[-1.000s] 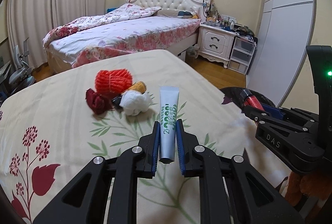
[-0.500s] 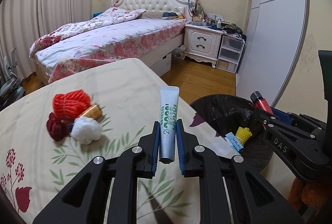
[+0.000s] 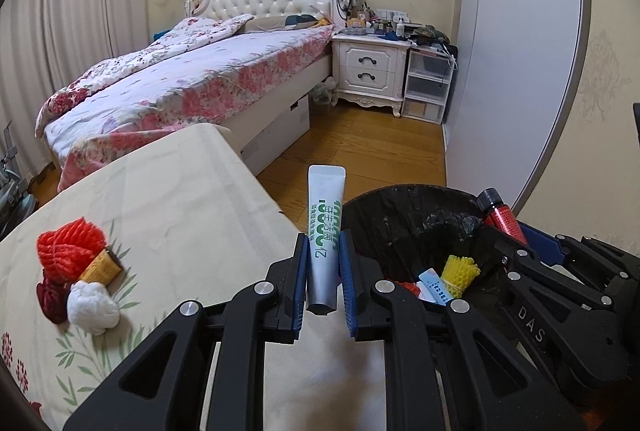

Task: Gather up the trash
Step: 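Carry the white tube and red can over the bin and open both grippers, then move both grippers back over the table items, then lower the right gripper onto the white tissue and close it, then grasp the dark red cloth with the left gripper while the right gripper holds the tissue, then carry the red cloth and white tissue over the bin and open both grippers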

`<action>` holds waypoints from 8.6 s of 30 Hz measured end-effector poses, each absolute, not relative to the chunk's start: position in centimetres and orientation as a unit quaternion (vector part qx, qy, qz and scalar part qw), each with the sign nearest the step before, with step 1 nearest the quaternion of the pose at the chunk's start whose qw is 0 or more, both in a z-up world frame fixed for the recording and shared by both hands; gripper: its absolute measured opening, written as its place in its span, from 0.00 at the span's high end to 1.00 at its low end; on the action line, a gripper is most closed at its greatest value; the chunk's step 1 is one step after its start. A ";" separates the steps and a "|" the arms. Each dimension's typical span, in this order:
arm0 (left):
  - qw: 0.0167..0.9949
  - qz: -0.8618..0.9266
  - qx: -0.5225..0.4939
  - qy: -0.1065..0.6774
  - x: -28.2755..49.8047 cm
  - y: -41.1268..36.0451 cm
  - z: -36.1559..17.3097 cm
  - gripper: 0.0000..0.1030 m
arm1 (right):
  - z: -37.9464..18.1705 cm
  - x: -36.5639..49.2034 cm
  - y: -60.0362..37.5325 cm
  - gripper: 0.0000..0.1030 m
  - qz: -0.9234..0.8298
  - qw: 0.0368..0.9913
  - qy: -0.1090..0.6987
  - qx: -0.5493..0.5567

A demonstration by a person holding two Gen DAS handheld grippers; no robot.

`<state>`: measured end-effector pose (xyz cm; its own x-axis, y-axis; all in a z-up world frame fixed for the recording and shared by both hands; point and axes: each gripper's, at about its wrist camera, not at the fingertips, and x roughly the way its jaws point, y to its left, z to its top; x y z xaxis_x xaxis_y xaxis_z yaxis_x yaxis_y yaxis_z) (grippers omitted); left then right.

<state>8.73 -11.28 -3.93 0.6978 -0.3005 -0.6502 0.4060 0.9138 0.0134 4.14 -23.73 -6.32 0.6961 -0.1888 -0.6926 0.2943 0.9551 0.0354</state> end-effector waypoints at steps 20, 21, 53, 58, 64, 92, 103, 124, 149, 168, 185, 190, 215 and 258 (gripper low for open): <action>0.908 -0.190 0.092 0.361 11.1 -13.8 -5.4 0.57 | -7.7 5.5 -26.2 0.63 -0.153 0.911 0.371 0.089; 0.909 -0.189 0.089 0.361 11.2 -13.6 -5.4 0.56 | -7.7 5.4 -26.3 0.62 -0.154 0.911 0.371 0.089; 0.926 -0.066 0.024 0.371 6.1 1.1 -4.6 0.36 | -6.3 4.4 -15.3 0.50 -0.037 0.922 0.383 0.039; 0.927 -0.029 0.017 0.374 5.3 4.5 -4.9 0.36 | -6.4 4.5 -12.3 0.50 -0.006 0.921 0.387 0.028; 0.926 0.021 0.005 0.376 4.7 9.2 -5.2 0.36 | -6.4 4.9 -8.4 0.49 0.031 0.919 0.392 0.011; 0.922 0.082 -0.043 0.377 4.4 17.6 -5.0 0.30 | -6.6 8.9 3.4 0.63 0.119 0.903 0.410 -0.045; 0.923 0.046 -0.041 0.379 6.1 15.2 -5.1 0.30 | -6.6 10.1 -1.1 0.66 0.069 0.911 0.404 -0.038; 0.913 0.026 -0.038 0.405 11.1 12.7 -5.9 0.30 | -7.1 12.3 -2.8 0.65 0.068 0.908 0.413 -0.021; 0.912 -0.008 -0.042 0.408 8.7 13.2 -5.6 0.77 | -7.4 10.4 -2.3 0.67 0.068 0.910 0.409 -0.028; 0.916 -0.007 -0.035 0.399 5.3 13.1 -5.5 0.77 | -7.4 6.2 -2.2 0.67 0.070 0.910 0.408 -0.038; 0.923 -0.022 -0.019 0.385 2.5 10.8 -5.3 0.77 | -6.8 2.1 -3.8 0.67 0.064 0.914 0.398 -0.032; 0.923 -0.031 -0.014 0.383 1.9 9.8 -5.3 0.77 | -6.5 1.5 -4.8 0.67 0.060 0.916 0.395 -0.027; 0.928 -0.115 0.018 0.355 1.9 1.7 -3.9 0.77 | -5.1 0.6 -14.3 0.67 -0.038 0.926 0.374 0.016; 0.909 -0.214 0.111 0.341 10.7 -13.9 -4.8 0.77 | -7.6 5.3 -26.7 0.66 -0.154 0.909 0.375 0.092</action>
